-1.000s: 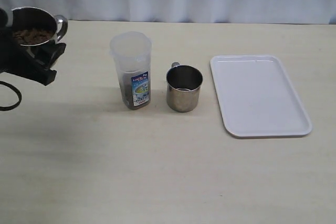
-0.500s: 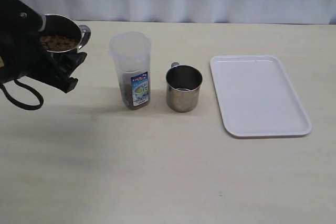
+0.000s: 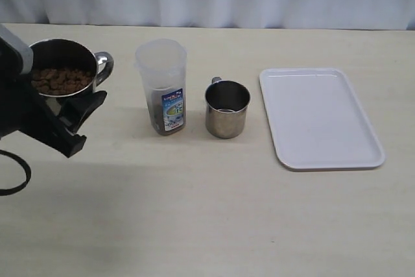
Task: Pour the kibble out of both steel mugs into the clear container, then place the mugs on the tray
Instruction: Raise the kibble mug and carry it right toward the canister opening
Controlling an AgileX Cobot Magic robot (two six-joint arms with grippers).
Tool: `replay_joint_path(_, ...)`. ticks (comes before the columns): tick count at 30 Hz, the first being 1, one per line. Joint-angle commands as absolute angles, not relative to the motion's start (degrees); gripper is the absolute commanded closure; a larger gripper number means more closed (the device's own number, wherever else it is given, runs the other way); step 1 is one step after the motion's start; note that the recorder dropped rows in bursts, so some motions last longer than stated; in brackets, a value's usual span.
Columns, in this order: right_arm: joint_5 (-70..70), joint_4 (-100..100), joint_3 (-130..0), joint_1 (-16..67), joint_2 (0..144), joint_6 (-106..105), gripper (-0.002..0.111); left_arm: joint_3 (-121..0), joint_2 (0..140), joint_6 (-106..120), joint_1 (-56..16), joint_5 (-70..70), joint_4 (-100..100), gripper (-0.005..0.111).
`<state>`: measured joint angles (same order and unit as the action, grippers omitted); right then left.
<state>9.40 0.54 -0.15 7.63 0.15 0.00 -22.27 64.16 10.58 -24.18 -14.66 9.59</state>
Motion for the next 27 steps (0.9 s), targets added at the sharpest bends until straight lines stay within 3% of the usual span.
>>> replay_joint_path(1, 9.54, 0.93, 0.0, 7.51, 0.0, 0.0, 0.104, -19.54, 62.9, 9.17, -24.72, -18.53, 8.72, 0.107)
replay_joint_path(8, 9.54, 0.93, 0.0, 7.51, 0.0, 0.0, 0.104, -17.3, 62.9, 8.69, -24.72, -20.56, 10.25, 0.107)
replay_joint_path(14, 9.54, 0.93, 0.0, 7.51, 0.0, 0.0, 0.104, -17.83, 63.0, -12.33, -21.77, -23.93, 36.53, 0.107)
replay_joint_path(19, 9.54, 0.93, 0.0, 7.51, 0.0, 0.0, 0.104, -21.92, 63.0, -33.55, -19.11, -17.3, 56.69, 0.107)
replay_joint_path(27, 9.54, 0.93, 0.0, 7.51, 0.0, 0.0, 0.104, -25.88, 63.0, -41.0, -19.36, -5.68, 60.78, 0.107)
